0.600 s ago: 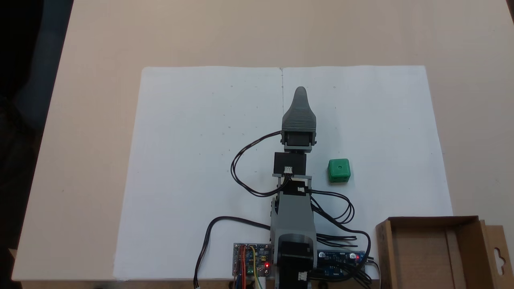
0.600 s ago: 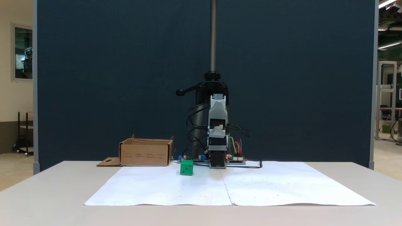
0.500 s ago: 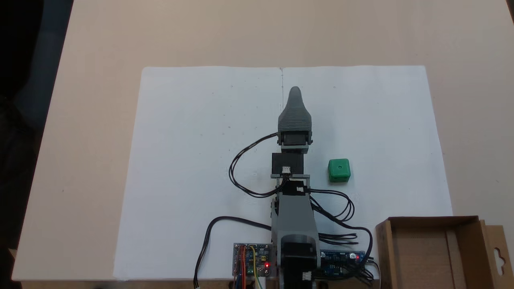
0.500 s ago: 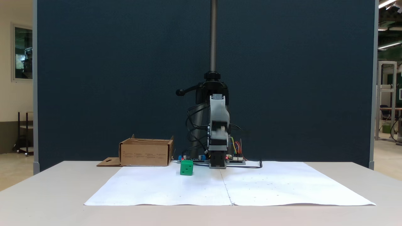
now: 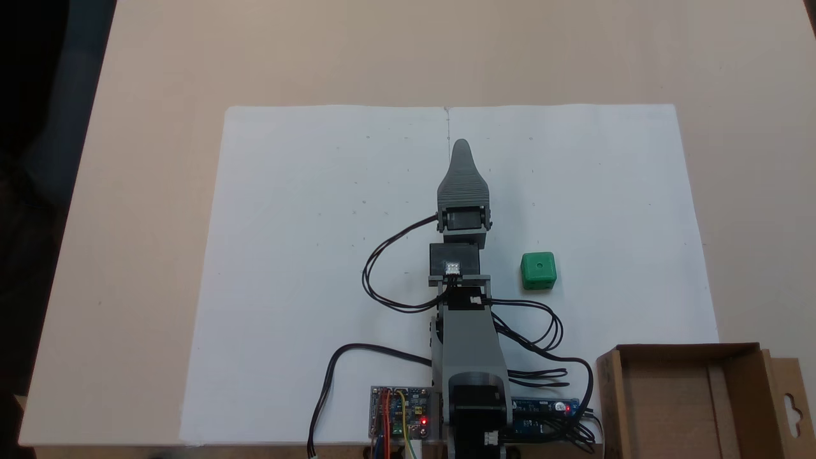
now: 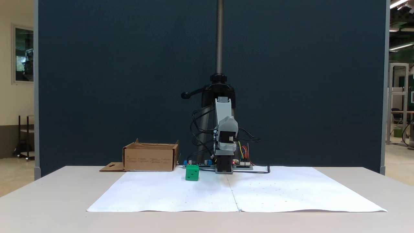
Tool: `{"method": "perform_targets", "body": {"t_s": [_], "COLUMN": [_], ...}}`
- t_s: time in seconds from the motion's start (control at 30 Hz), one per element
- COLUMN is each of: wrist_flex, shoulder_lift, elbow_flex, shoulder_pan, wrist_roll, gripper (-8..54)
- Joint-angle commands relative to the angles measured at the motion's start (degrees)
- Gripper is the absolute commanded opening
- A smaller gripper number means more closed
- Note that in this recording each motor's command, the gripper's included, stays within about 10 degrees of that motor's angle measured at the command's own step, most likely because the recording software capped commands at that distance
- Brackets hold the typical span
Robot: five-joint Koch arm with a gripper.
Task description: Grasp a green dice and put it in the bin.
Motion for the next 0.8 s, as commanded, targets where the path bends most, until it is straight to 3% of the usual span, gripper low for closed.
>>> {"method": "perform_targets", "body": {"t_s": [0.0,0.77], "wrist_flex": [-0.79,-0.35], "shoulder_lift": [6.15,6.15], "elbow_flex": [3.87,3.87], "shoulder_pan": [-0.88,3.25], "wrist_roll": [3.43,3.34], "gripper": [45.1,45.1]}}
